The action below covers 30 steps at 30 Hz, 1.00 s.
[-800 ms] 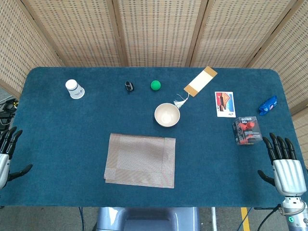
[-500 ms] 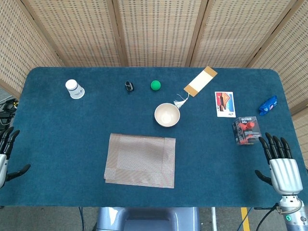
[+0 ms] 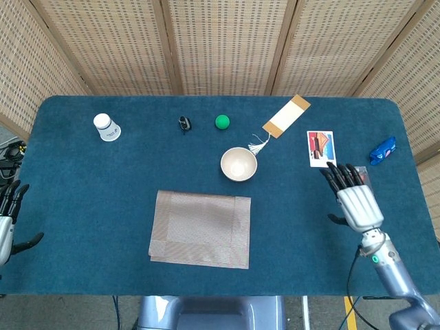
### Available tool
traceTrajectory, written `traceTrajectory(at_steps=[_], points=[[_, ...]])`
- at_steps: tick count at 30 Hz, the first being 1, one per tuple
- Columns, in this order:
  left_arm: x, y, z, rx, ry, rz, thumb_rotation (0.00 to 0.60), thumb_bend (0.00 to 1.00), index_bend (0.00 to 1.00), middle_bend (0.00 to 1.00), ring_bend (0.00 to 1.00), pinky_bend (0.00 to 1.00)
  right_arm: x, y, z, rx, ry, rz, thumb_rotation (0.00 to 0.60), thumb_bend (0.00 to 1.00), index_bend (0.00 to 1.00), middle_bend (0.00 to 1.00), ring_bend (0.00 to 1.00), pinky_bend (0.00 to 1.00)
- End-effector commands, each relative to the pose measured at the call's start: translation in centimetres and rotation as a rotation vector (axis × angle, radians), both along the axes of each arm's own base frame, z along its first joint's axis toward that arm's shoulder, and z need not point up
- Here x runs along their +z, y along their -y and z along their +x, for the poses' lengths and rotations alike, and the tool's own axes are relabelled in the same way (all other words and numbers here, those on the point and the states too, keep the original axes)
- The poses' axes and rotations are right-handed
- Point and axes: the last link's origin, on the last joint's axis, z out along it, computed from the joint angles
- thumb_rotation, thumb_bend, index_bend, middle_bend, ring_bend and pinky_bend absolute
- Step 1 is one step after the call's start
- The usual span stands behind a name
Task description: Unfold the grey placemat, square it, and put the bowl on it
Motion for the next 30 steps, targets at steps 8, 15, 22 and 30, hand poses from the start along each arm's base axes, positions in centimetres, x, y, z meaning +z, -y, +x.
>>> traceTrajectory(at_steps=[8, 15, 22, 30], points=[[-0.5, -1.7, -1.3, 0.051, -0.03, 0.007, 0.6, 0.0, 0.0, 0.0, 0.0, 0.0, -6.4, 9.0, 7.8, 0.063, 0.019, 0.209, 0.6, 0.01, 0.21, 0.0, 0.0, 0.0], [-0.4, -2.1, -2.0, 0.078, -0.031, 0.014, 0.6, 0.0, 0.0, 0.0, 0.0, 0.0, -11.2, 10.7, 10.2, 0.066, -0.045, 0.291, 0.6, 0.18, 0.29, 0.0, 0.0, 0.0], [-0.1, -2.2, -2.5, 0.092, -0.023, 0.028, 0.6, 0.0, 0.0, 0.0, 0.0, 0.0, -14.3, 11.3, 11.7, 0.067, -0.051, 0.306, 0.6, 0.31, 0.31, 0.0, 0.0, 0.0], [0.3, -2.2, -2.5, 0.087, -0.011, 0.041, 0.6, 0.0, 0.0, 0.0, 0.0, 0.0, -16.6, 11.5, 12.4, 0.066, -0.062, 0.314, 0.6, 0.41, 0.41, 0.0, 0.0, 0.0]])
